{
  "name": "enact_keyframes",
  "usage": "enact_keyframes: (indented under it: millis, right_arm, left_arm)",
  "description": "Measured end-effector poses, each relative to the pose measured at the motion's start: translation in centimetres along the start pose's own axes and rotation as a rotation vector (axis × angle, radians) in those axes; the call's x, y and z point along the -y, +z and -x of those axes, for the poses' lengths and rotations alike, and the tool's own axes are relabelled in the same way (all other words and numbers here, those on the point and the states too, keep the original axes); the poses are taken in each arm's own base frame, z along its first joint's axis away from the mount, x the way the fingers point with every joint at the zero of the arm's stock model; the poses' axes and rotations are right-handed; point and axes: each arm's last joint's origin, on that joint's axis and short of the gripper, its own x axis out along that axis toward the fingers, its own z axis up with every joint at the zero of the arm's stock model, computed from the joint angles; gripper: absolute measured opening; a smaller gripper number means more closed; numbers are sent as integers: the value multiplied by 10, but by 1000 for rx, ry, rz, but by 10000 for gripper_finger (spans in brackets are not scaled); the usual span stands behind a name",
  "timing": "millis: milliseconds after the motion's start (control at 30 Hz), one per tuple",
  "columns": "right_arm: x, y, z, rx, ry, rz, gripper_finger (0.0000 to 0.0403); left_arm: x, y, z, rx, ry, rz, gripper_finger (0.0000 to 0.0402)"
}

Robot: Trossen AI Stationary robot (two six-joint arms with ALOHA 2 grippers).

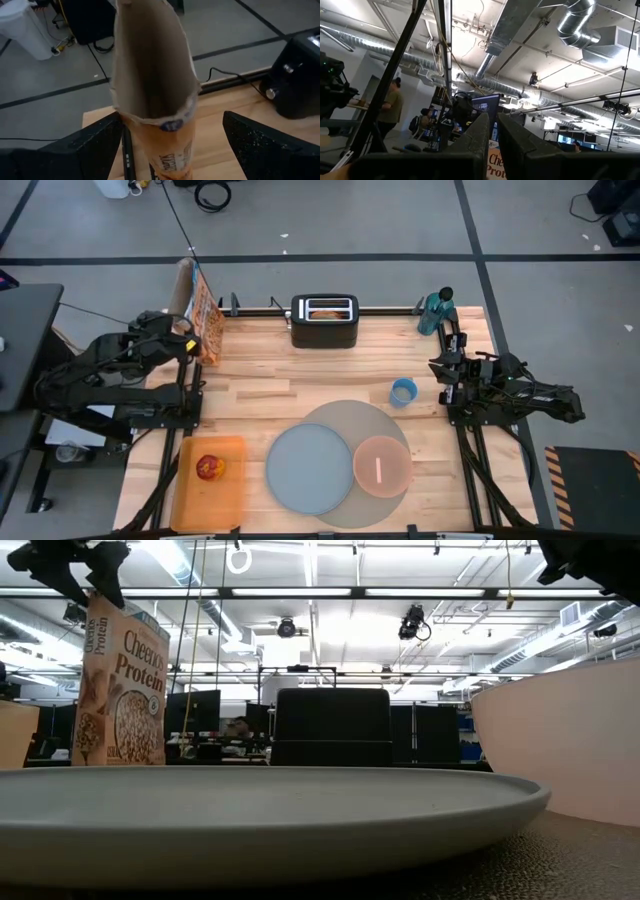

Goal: Arrange a breakfast setting
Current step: Pour the cereal from the cereal box into the orange bowl

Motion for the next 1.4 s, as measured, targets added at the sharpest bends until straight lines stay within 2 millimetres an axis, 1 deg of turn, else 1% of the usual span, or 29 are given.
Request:
enact_keyframes:
  millis: [267, 567, 633, 733, 900, 1200, 1400]
  right_arm:
    - [0, -1, 0, -8, 3, -6, 46]
    - [0, -2, 0, -18, 5, -8, 46]
    - [0, -2, 0, -18, 5, -8, 46]
    - [0, -2, 0, -18, 5, -8, 46]
    - [0, -2, 0, -17, 5, -8, 46]
    - [-1, -2, 0, -10, 34, -5, 46]
    - [-2, -1, 0, -7, 48, -1, 46]
  left_arm:
    - [8, -20, -14, -50, 43, -12, 351]
    - [20, -45, -34, -5, 114, 52, 350]
    - [22, -45, -35, 0, 111, 73, 350]
    - [25, -45, -36, -9, 95, 151, 350]
    - [27, -47, -39, -33, 97, 215, 350]
    - [42, -69, -61, -4, 117, 218, 350]
    - [46, -80, -70, 33, 123, 224, 350]
